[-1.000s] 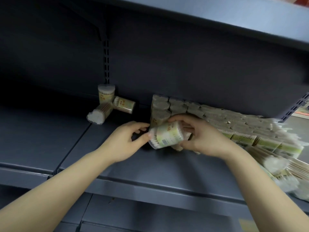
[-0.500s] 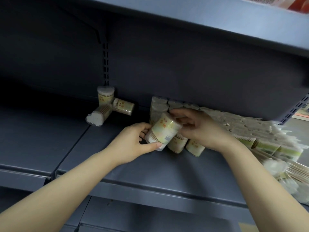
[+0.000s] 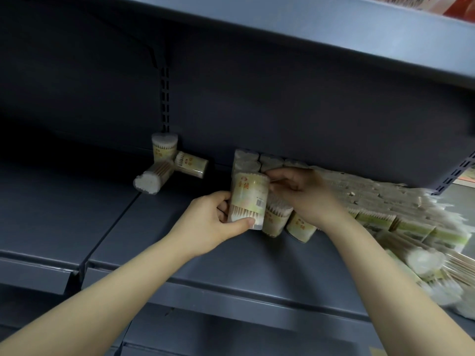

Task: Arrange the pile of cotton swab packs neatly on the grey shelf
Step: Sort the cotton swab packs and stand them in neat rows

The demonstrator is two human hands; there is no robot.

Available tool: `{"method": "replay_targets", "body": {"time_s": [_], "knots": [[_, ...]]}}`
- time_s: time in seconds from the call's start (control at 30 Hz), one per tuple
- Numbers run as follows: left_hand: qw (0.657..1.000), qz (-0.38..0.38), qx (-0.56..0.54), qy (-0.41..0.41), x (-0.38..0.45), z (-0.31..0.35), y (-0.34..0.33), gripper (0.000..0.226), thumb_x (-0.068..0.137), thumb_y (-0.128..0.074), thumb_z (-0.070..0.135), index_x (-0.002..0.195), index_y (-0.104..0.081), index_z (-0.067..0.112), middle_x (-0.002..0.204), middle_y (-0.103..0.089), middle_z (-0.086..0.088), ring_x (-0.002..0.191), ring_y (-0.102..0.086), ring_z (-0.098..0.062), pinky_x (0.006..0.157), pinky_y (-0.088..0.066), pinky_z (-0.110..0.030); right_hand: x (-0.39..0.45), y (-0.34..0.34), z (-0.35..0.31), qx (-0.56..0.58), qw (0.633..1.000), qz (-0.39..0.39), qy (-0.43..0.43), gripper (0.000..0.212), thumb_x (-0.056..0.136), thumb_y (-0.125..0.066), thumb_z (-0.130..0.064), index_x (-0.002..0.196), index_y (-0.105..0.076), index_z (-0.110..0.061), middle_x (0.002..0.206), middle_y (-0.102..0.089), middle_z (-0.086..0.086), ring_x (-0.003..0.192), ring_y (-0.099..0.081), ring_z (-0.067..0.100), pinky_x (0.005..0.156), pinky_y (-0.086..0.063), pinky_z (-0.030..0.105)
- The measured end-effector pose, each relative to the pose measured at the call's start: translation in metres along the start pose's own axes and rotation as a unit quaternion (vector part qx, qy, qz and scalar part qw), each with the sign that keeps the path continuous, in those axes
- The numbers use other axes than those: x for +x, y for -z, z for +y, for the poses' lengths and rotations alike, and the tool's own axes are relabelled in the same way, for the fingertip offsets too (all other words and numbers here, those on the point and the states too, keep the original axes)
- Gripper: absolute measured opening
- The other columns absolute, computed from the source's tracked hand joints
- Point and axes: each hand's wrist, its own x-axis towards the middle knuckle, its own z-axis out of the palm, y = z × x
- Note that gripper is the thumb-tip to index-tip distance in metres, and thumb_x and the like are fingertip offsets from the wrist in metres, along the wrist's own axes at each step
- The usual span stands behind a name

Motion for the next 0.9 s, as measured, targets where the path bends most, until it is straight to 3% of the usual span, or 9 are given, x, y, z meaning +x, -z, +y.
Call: {"method": "replay_targets", "body": {"time_s": [0.17, 0.5, 0.6, 0.77, 0.9], "knots": [[0.999, 0.019, 0.019, 0.016, -0.001, -0.002, 0.0, 0.042, 0.063, -0.074, 0.052, 0.099, -0.059, 0.035, 0.075, -0.062, 0.004, 0.059, -0.051, -0.003, 0.065, -0.051, -0.033, 0.003, -0.005, 0.0, 0.011, 1.0, 0.001, 0.002, 0.022, 0.088, -0.056, -0.004, 0.106, -0.065, -0.014, 0.09, -0.062, -0.015, 0.079, -0.055, -0.014, 0.074, -0.041, 0.0], [0.998, 0.033, 0.059, 0.017, -0.004, 0.0, 0.005, 0.037, 0.069, -0.075, 0.04, 0.099, -0.054, 0.036, 0.074, -0.062, 0.007, 0.061, -0.054, 0.001, 0.067, -0.051, -0.029, 0.008, -0.013, 0.002, 0.016, 1.0, 0.003, 0.012, 0.022, 0.086, -0.057, 0.0, 0.103, -0.068, -0.009, 0.091, -0.065, -0.007, 0.083, -0.06, -0.001, 0.081, -0.044, 0.009], [0.997, 0.035, 0.063, 0.021, -0.004, 0.0, 0.004, 0.039, 0.07, -0.076, 0.036, 0.1, -0.051, 0.033, 0.077, -0.061, 0.009, 0.066, -0.057, 0.001, 0.067, -0.05, -0.026, 0.009, -0.015, 0.002, 0.033, 0.999, 0.005, 0.013, 0.024, 0.085, -0.057, 0.002, 0.105, -0.067, -0.009, 0.093, -0.065, -0.007, 0.081, -0.058, -0.007, 0.079, -0.043, 0.003], [0.995, 0.044, 0.068, 0.054, 0.001, -0.002, 0.002, 0.043, 0.065, -0.077, 0.035, 0.097, -0.05, 0.025, 0.088, -0.06, 0.014, 0.08, -0.06, -0.003, 0.075, -0.054, -0.032, 0.007, -0.013, -0.002, 0.051, 0.998, -0.024, 0.039, 0.03, 0.084, -0.057, 0.005, 0.092, -0.062, -0.024, 0.085, -0.063, -0.015, 0.073, -0.057, -0.017, 0.073, -0.042, 0.001], [0.992, 0.056, 0.094, 0.067, 0.003, -0.007, -0.001, 0.045, 0.062, -0.077, 0.038, 0.094, -0.048, 0.025, 0.097, -0.058, 0.006, 0.087, -0.058, -0.009, 0.077, -0.052, -0.032, 0.006, -0.01, 0.003, 0.005, 0.999, -0.003, 0.048, 0.031, 0.085, -0.052, 0.005, 0.1, -0.065, -0.019, 0.09, -0.061, -0.017, 0.083, -0.056, -0.015, 0.077, -0.041, 0.0]]}}
